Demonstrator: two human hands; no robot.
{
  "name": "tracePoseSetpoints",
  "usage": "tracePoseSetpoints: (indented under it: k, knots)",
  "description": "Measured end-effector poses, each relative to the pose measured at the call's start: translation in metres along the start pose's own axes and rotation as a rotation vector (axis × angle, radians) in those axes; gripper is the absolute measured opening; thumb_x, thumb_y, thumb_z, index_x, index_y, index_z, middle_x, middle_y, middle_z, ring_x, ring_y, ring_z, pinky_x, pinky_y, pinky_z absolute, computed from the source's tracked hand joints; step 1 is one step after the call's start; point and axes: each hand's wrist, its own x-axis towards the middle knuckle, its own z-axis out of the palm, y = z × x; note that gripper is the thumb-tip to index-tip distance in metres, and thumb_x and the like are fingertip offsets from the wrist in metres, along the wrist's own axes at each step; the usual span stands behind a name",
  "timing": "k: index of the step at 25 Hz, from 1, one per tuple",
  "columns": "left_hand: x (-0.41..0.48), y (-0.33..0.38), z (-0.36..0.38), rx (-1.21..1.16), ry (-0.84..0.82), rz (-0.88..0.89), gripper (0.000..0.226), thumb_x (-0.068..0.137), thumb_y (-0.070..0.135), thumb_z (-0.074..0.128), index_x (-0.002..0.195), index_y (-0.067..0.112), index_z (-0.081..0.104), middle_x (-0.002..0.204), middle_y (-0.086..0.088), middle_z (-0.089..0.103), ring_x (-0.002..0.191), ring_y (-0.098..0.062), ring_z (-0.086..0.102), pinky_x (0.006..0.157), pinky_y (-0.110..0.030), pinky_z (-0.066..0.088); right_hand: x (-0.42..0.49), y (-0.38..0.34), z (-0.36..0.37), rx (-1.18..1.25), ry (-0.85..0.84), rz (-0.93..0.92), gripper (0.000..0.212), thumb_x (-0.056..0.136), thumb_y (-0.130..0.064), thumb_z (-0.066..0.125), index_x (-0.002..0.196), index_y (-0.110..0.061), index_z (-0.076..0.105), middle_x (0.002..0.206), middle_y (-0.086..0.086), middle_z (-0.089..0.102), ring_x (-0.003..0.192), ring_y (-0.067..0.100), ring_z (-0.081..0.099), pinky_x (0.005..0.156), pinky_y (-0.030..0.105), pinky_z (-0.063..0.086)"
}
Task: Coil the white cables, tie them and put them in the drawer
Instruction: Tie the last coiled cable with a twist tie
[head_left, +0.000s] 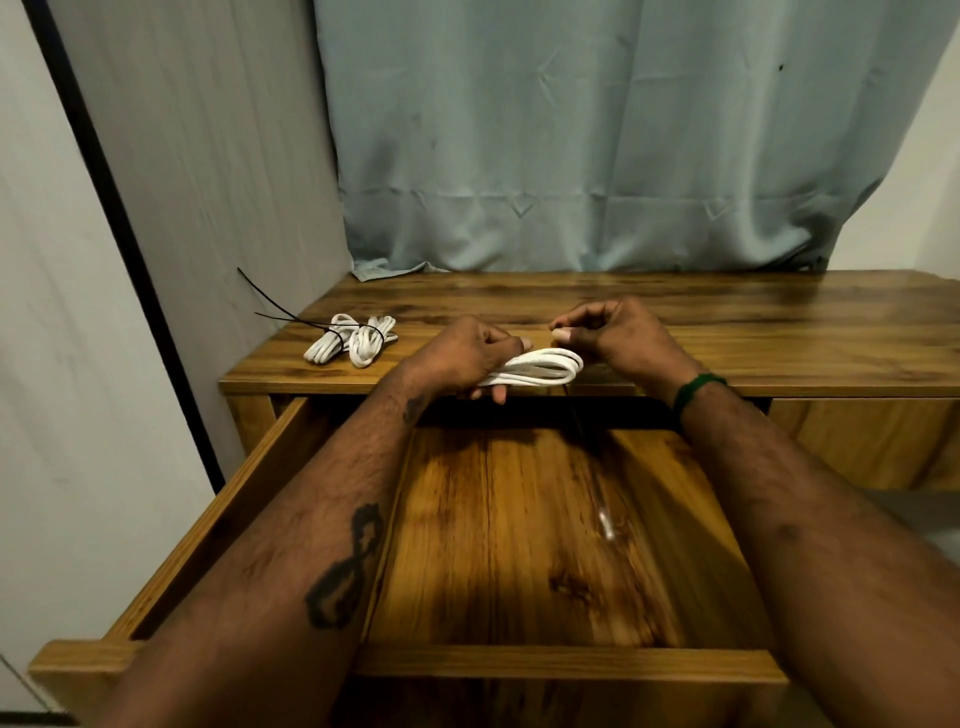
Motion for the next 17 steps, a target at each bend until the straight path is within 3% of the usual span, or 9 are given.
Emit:
tracePoseSetpoints:
  k: [4,7,10,13,15,17]
  knots:
    - [-0.001,0.004,0.011,0.014,-0.068,0.018,0.042,0.101,0.043,0.056,0.082,0.011,0.076,0.063,-0.013,0.071,0.041,-0.016,0.043,0.041,-0.022,0.032,-0.001,-0.002,0.006,-0.148,0.01,0.0,0.007,0.082,-0.005,0.078,0.083,-0.012,0.076,0.069,-0.001,0.076,0.061,0.006,0.068,0.059,0.019,0.054]
    - [0.001,0.002,0.016,0.047,-0.088,0.031,0.036,0.102,0.033,0.054,0.078,0.015,0.074,0.062,-0.013,0.07,0.041,-0.017,0.043,0.042,-0.022,0.03,-0.001,-0.012,0.015,-0.108,0.04,0.012,0.014,0.081,0.002,0.071,0.076,-0.011,0.073,0.066,0.002,0.075,0.059,0.01,0.068,0.058,0.022,0.055]
    - [0.004,-0.004,0.015,0.061,-0.08,0.036,0.034,0.102,0.026,0.051,0.081,0.011,0.073,0.062,-0.013,0.07,0.041,-0.016,0.045,0.043,-0.024,0.032,-0.002,-0.018,0.022,-0.104,0.021,-0.035,0.008,0.082,0.001,0.073,0.082,-0.007,0.074,0.065,-0.001,0.074,0.057,0.007,0.067,0.056,0.022,0.054]
    - [0.006,-0.006,0.009,-0.033,-0.003,0.039,0.037,0.103,0.034,0.053,0.074,0.019,0.072,0.059,-0.009,0.069,0.039,-0.014,0.044,0.04,-0.021,0.032,-0.002,-0.017,0.024,0.018,0.105,-0.092,0.013,0.09,-0.02,0.073,0.097,-0.01,0.074,0.086,0.008,0.076,0.069,0.013,0.069,0.06,0.021,0.054]
    - [0.008,-0.009,0.002,-0.115,0.124,0.038,0.039,0.103,0.034,0.052,0.072,0.02,0.071,0.056,-0.006,0.067,0.037,-0.013,0.042,0.039,-0.019,0.03,0.0,-0.011,0.019,0.139,0.149,0.003,0.027,0.097,-0.036,0.063,0.101,-0.011,0.07,0.093,0.013,0.074,0.075,0.023,0.068,0.067,0.033,0.056]
    - [0.011,-0.016,-0.003,-0.214,0.248,-0.014,0.036,0.103,0.036,0.052,0.082,0.017,0.074,0.054,-0.005,0.065,0.036,-0.014,0.04,0.04,-0.019,0.029,-0.003,-0.003,0.013,0.219,-0.026,0.22,0.04,0.099,-0.042,0.056,0.11,-0.004,0.064,0.097,0.022,0.071,0.081,0.032,0.066,0.071,0.042,0.055]
